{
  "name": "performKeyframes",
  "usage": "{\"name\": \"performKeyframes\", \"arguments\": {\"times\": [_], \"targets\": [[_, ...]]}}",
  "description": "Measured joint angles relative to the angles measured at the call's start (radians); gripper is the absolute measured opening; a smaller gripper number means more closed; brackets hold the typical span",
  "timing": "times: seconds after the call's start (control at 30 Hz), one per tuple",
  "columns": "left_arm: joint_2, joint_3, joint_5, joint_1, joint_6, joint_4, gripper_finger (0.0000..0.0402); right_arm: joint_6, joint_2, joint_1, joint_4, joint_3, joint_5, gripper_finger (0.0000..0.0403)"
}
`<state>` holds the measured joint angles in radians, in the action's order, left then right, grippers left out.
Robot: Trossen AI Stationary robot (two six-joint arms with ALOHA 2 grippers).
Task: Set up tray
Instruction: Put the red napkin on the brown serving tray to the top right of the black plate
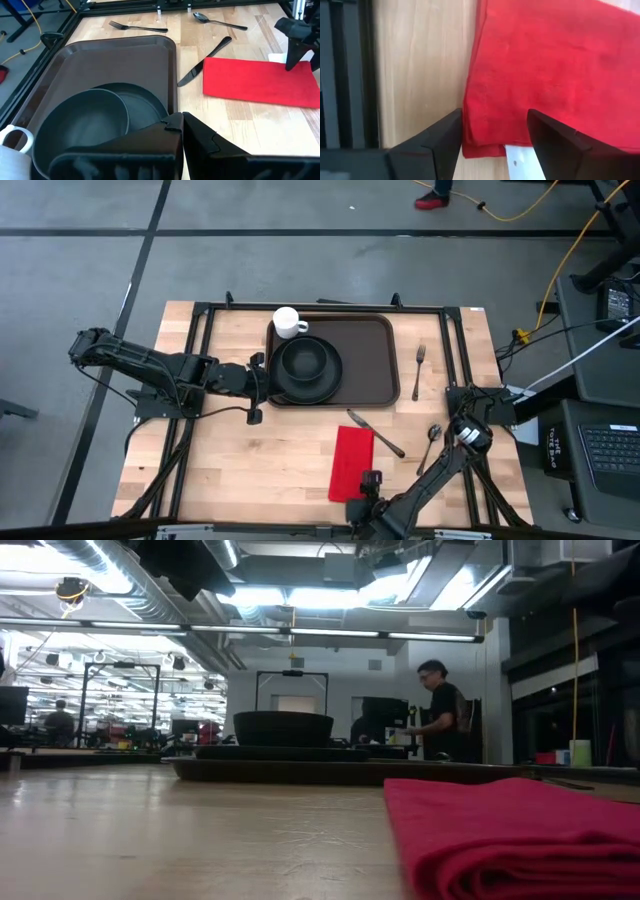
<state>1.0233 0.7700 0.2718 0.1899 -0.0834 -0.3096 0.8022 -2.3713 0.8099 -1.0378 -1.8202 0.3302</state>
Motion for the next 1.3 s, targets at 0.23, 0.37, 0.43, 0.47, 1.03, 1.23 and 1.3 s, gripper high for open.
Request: {"name": "performKeyframes", "arguments": {"times": [0.23, 0.37, 0.43, 0.47, 1.03, 1.23, 1.3], "targets": [[0.000, 0.000, 0.000, 0.000, 0.000, 0.000, 0.0006, -0.002, 0.000, -0.019, 0.011, 0.001, -0.035, 0.0156], [0.000, 0.000, 0.000, 0.000, 0.000, 0.000, 0.0007, 0.002, -0.001, -0.025, 0.022, 0.001, -0.045, 0.0094], [0.000, 0.000, 0.000, 0.000, 0.000, 0.000, 0.0007, 0.001, -0.005, -0.025, 0.023, 0.001, -0.026, 0.0061], [0.000, 0.000, 0.000, 0.000, 0.000, 0.000, 0.0007, 0.002, -0.007, -0.025, 0.023, 0.001, -0.017, 0.0046], [0.000, 0.000, -0.003, 0.000, 0.000, 0.000, 0.0008, 0.056, -0.029, -0.020, -0.072, -0.086, 0.035, 0.0021], [0.000, 0.000, -0.004, 0.000, 0.000, 0.000, 0.0004, 0.059, -0.043, -0.024, -0.208, -0.175, 0.068, 0.0021], [0.000, 0.000, -0.004, 0.000, 0.000, 0.000, 0.0004, 0.083, -0.040, -0.025, -0.241, -0.207, 0.085, 0.0021]]}}
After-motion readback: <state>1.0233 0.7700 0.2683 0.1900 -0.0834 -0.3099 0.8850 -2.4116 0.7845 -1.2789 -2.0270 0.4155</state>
